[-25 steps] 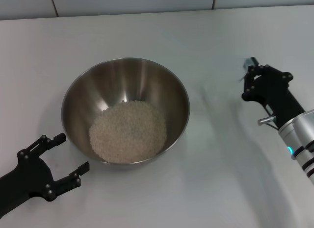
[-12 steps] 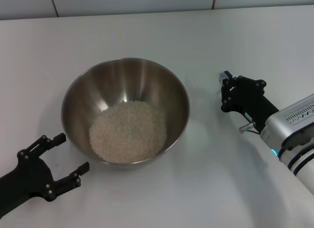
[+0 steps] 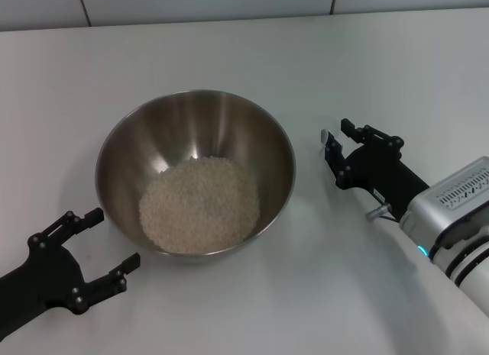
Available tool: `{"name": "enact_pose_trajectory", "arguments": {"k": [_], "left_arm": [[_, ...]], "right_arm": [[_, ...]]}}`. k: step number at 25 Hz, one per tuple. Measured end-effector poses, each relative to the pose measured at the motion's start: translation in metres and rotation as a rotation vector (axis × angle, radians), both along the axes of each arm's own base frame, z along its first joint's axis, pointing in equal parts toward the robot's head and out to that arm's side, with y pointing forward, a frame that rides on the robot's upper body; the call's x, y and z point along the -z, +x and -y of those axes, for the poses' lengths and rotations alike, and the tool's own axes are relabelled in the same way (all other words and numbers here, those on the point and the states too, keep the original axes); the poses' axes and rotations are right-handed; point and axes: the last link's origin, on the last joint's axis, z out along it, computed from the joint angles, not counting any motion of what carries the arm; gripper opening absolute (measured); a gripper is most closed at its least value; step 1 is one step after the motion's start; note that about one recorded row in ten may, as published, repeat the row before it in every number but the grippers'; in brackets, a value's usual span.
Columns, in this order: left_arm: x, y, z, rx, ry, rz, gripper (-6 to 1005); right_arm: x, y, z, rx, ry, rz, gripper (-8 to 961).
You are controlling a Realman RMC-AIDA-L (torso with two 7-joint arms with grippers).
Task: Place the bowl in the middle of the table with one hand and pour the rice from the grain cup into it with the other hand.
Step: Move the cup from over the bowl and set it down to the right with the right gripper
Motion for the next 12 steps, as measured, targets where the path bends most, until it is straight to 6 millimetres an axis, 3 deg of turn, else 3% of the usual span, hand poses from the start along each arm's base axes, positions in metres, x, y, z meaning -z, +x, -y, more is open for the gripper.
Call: {"name": "enact_pose_trajectory", "arguments": {"k": [5, 12], "left_arm": [[0.001, 0.000, 0.000, 0.000, -0.004, 0.000, 862], [-0.002, -0.002, 0.002, 0.000, -0.004, -0.002, 862]], "right_arm": [[-0.002, 0.005, 0.012, -0.003, 0.011, -0.012, 292], [-0.019, 0.015, 0.054, -0.103, 0.059, -0.047, 568]]}}
